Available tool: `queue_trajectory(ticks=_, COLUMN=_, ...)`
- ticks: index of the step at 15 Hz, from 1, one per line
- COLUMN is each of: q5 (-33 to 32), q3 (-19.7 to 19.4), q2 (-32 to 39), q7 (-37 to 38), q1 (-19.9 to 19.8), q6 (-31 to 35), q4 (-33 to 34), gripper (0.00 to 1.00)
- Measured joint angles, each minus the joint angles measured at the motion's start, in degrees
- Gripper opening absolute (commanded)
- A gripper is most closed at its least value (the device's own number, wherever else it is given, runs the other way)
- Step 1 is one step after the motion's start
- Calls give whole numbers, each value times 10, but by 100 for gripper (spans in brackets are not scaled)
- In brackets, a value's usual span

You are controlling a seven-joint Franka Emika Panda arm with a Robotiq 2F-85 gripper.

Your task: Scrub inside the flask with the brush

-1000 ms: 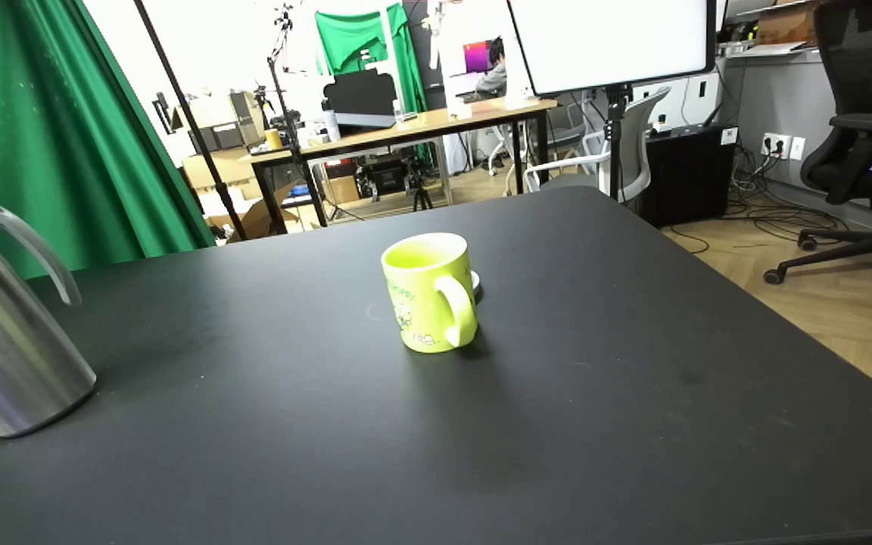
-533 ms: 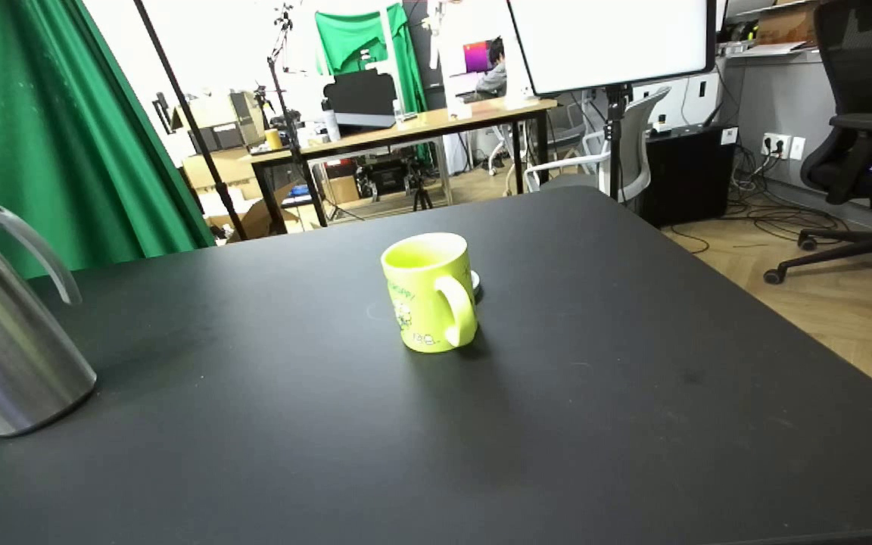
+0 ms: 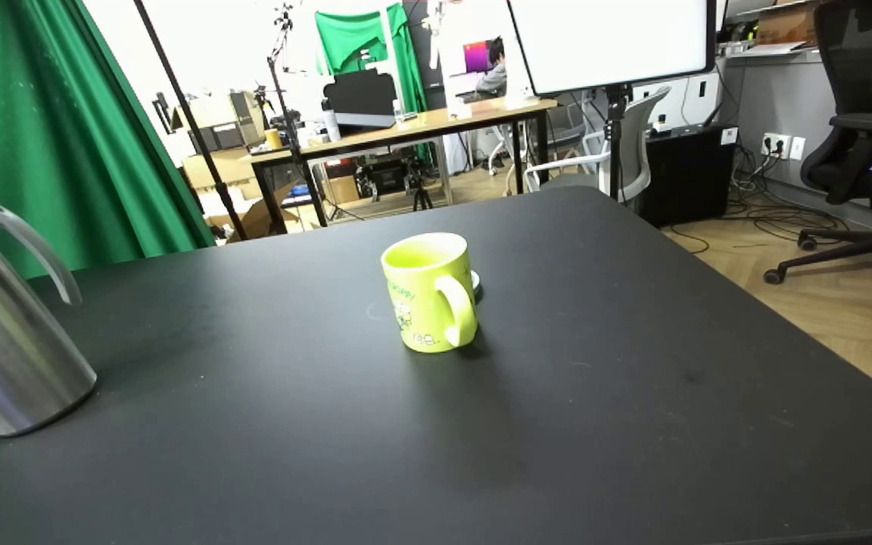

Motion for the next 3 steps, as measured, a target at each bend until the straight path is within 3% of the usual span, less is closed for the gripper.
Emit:
queue_trajectory(ticks=1, q5=0, q3=0, q2=-13, q7=0, q1=0, q6=-7, q4=0, gripper=83)
queue_trajectory(ticks=3, q5=-1, q3=0, q2=-33, q7=0, q1=-2, q6=-25, q4=-1, gripper=97)
